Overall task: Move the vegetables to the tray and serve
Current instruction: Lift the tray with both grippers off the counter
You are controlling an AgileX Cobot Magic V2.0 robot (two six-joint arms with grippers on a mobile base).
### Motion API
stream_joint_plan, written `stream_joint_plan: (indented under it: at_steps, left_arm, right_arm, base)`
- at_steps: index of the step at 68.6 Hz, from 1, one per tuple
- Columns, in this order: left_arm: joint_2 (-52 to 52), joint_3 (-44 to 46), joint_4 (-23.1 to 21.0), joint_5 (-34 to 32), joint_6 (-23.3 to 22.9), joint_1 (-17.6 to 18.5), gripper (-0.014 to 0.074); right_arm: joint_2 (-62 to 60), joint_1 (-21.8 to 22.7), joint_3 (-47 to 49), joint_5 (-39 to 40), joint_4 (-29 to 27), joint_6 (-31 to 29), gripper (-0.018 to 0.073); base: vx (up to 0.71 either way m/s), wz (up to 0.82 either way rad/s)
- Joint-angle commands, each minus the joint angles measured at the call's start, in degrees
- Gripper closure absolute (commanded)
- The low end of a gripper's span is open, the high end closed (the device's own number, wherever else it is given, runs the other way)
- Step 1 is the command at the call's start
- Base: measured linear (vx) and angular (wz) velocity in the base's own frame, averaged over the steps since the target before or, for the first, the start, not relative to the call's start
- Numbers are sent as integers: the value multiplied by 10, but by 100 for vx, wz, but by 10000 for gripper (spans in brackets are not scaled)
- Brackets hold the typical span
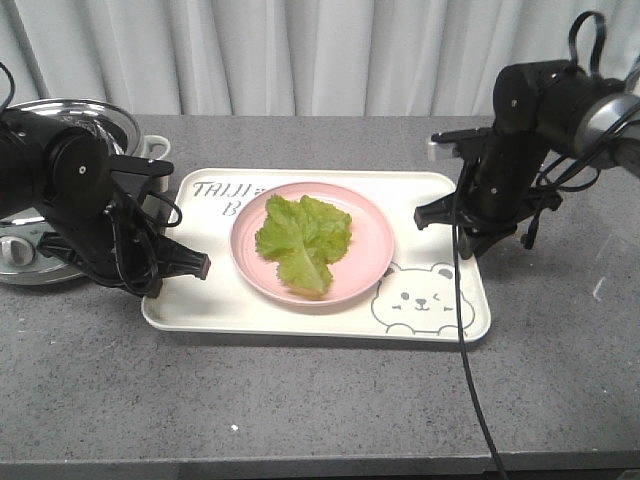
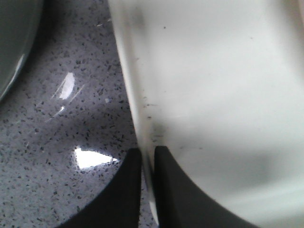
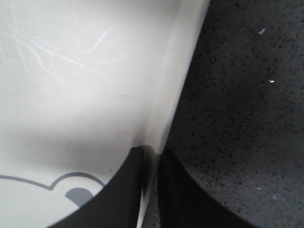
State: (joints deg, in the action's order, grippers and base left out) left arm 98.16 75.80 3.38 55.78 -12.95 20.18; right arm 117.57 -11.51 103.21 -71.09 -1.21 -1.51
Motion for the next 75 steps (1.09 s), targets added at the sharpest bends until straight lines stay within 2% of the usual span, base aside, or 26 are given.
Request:
stream_joint_plan:
  at_steps: [1, 27, 75]
  left_arm:
    - [-33, 17, -34, -48, 18, 8, 603]
    - [-36, 17, -130, -65, 89, 8, 603]
    - [-127, 17, -137, -115, 92, 8, 603]
  right_arm:
    - [-55, -3, 15, -21, -10, -17, 534]
    - [-94, -3, 15, -24, -7, -13, 534]
    - [-146, -3, 15, -24, -6, -13, 534]
  base:
    - [0, 0]
    - [0, 0]
    - [0, 0]
